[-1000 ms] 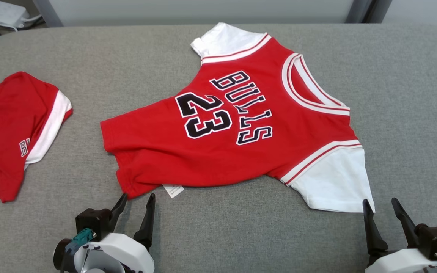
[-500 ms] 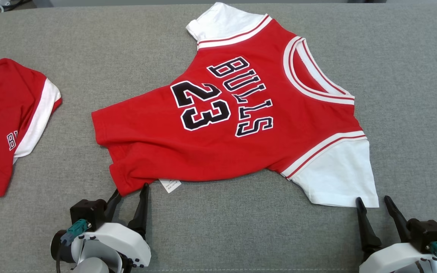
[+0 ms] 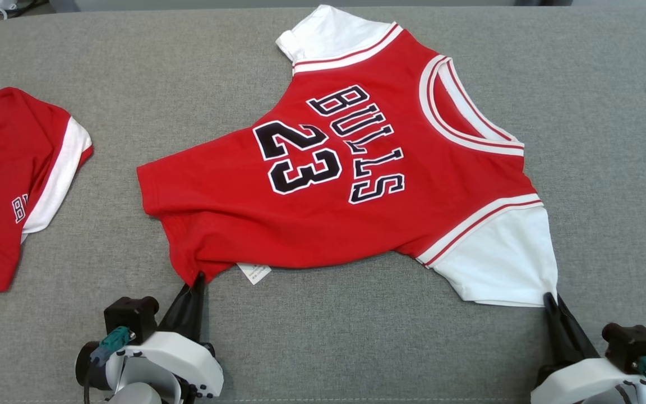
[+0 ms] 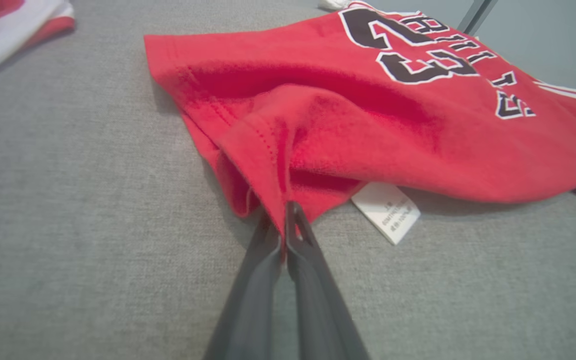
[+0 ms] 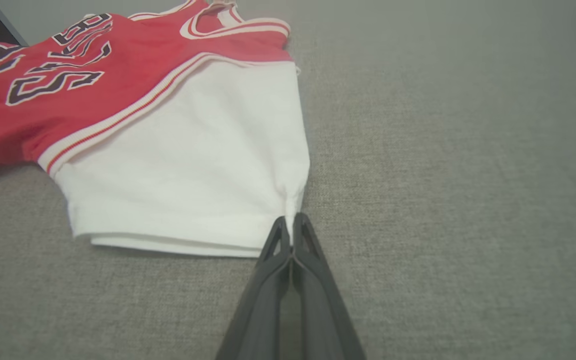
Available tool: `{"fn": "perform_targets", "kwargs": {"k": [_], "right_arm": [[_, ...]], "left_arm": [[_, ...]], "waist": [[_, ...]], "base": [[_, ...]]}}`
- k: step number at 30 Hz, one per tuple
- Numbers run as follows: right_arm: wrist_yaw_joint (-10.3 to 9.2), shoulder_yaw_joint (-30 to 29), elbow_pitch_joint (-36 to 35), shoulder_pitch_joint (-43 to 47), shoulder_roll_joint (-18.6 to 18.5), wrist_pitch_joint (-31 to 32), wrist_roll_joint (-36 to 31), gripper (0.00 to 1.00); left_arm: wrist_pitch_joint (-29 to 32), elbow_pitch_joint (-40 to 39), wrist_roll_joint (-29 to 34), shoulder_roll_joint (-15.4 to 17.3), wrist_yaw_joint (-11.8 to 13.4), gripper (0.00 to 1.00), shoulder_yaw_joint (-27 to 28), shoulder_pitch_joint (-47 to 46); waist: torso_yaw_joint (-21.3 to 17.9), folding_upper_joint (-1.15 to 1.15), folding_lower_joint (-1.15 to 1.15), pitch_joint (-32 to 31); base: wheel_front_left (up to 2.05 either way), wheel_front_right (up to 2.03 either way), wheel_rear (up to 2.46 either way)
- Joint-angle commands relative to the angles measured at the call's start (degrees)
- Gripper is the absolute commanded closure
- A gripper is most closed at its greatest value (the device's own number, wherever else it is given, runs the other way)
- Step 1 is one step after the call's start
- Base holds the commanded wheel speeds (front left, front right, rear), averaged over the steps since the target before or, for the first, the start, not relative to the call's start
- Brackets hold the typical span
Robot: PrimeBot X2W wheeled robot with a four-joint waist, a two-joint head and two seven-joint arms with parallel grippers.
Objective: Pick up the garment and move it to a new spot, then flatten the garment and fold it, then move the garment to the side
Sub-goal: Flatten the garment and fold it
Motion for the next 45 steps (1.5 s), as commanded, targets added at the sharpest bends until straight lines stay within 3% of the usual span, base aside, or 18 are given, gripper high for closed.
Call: {"fn": "perform_targets", "kwargs": {"k": [1, 5, 10, 12, 15, 16, 17, 18, 20, 22, 25, 26, 27, 28, 29, 33, 40, 45], "right_arm": [[0.06, 0.89, -1.37, 0.21, -0.79, -0.6, 0.51, 1.0], [0.06, -0.69, -3.65, 4.24, -0.76, -0.6, 1.5, 1.0], [0.06, -3.59, -10.35, 12.32, -0.62, -0.6, 2.58, 1.0], [0.06, -3.39, -13.59, 14.02, -0.27, 0.76, 7.24, 1.0], [0.06, -2.56, -17.96, 8.56, -0.75, 6.12, 19.47, 1.0], [0.06, -2.02, -18.42, 3.92, -1.89, 8.59, 22.72, 1.0], [0.06, 1.35, -15.79, -17.19, -5.56, 15.41, 27.3, 1.0], [0.06, 4.06, -10.81, -34.68, -5.75, 17.19, 27.5, 1.0], [0.06, 4.31, -2.92, -51.61, -3.41, 16.57, 26.93, 1.0], [0.06, 3.39, 7.83, -70.85, -0.82, 9.4, 25.28, 1.0], [0.06, 9.46, 13.83, -80.47, 0.37, 7.33, 27.14, 1.0], [0.06, 14.86, 13.18, -78.18, 0.08, 7.64, 27.13, 1.0], [0.06, 21.59, 7.9, -63.38, -4.05, 7.82, 31.84, 1.0], [0.06, 22.1, 6.71, -58.47, -5.15, 7.38, 33.5, 1.0], [0.06, 20.92, 4.9, -48.85, -7.03, 5.08, 37.4, 1.0], [0.06, 17.81, 2.58, -33.73, -9.17, 1.75, 43.69, 1.0], [0.06, 11.89, -5.5, -19.19, -12.37, -0.01, 49.44, 1.0], [0.06, 8.46, -14.32, -9.78, -13.88, 0.02, 49.03, 1.0]], "left_arm": [[-0.46, -1.39, 0.68, 1.16, 0.13, 1.0, 1.76, -1.21], [0.82, -3.94, -0.09, 0.93, 0.75, 1.0, 0.69, 2.43], [3.11, -11.76, -1.92, 2.29, 3.52, 1.0, 0.52, 10.26], [4.93, -15.72, -3.06, 3.54, 3.67, 1.0, 0.68, 12.08], [9.31, -20.73, -5.6, 6.01, 0.17, 1.0, 1.48, 8.38], [11.19, -21.65, -6.69, 6.91, -1.82, 1.0, 2.15, 5.04], [19.8, -20.11, -8.6, 10.38, -7.1, 1.0, 4.44, -11.51], [26.44, -14.2, -10.45, 11.06, -9.27, 1.0, 6.31, -25.45], [29.56, -6.56, -13.01, 10.18, -10.27, 1.0, 9.94, -39.89], [26.16, 3.8, -11.37, 10.04, -12.6, 1.0, 13.18, -57.36], [23.33, 10.96, -8.61, 9.57, -16.17, 1.0, 11.6, -68.92], [21.78, 11.97, -8.85, 8.93, -17.15, 1.0, 10.53, -68.37], [21.34, 11.26, -15.31, 5.31, -17.92, 1.0, 8.99, -56.1], [21.19, 10.81, -16.27, 4.95, -17.98, 1.0, 8.1, -52.06], [20.0, 10.74, -16.61, 4.41, -18.03, 1.0, 5.68, -44.33], [14.02, 11.52, -18.65, 3.03, -18.05, 1.0, 5.63, -31.42], [9.35, 6.79, -17.38, 3.74, -16.59, 1.0, 4.41, -20.0], [9.34, -2.53, -16.89, 6.5, -13.33, 1.0, 4.54, -13.96]], "waist": [[-0.04, 0.0, 0.0, -0.17], [0.15, 0.0, 0.0, -0.13], [0.69, 0.0, 0.0, 0.92], [0.52, 0.0, 0.0, 1.94], [0.2, 0.0, 0.0, 3.78], [-0.15, 0.0, 0.0, 4.07], [-1.4, 0.0, 0.0, 4.98], [-2.42, 0.0, 0.0, 5.18], [-3.85, 0.0, 0.0, 5.25], [-5.88, 0.0, 0.0, 4.39], [-6.79, 0.0, 0.0, 4.55], [-6.47, 0.0, 0.0, 4.65], [-4.37, 0.0, 0.0, 5.37], [-3.93, 0.0, 0.0, 5.8], [-2.91, 0.0, 0.0, 6.34], [-2.49, 0.0, 0.0, 6.71], [-0.8, 0.0, 0.0, 4.27], [0.36, 0.0, 0.0, 1.67]], "base": [[0.0, 0.0, 0.0], [0.0, 0.0, 0.0], [0.0, 0.0, 0.0], [0.0, 0.0, 0.0], [0.0, 0.0, 0.0], [0.0, 0.0, 0.0], [0.0, 0.0, 0.0], [0.0, 0.0, 0.0], [0.0, 0.0, 0.0], [0.0, 0.0, 0.0], [0.0, 0.0, 0.0], [0.0, 0.0, 0.0], [0.0, 0.0, 0.0], [0.0, 0.0, 0.0], [0.0, 0.0, 0.0], [0.0, 0.0, 0.0], [0.0, 0.0, 0.0], [0.0, 0.0, 0.0]]}}
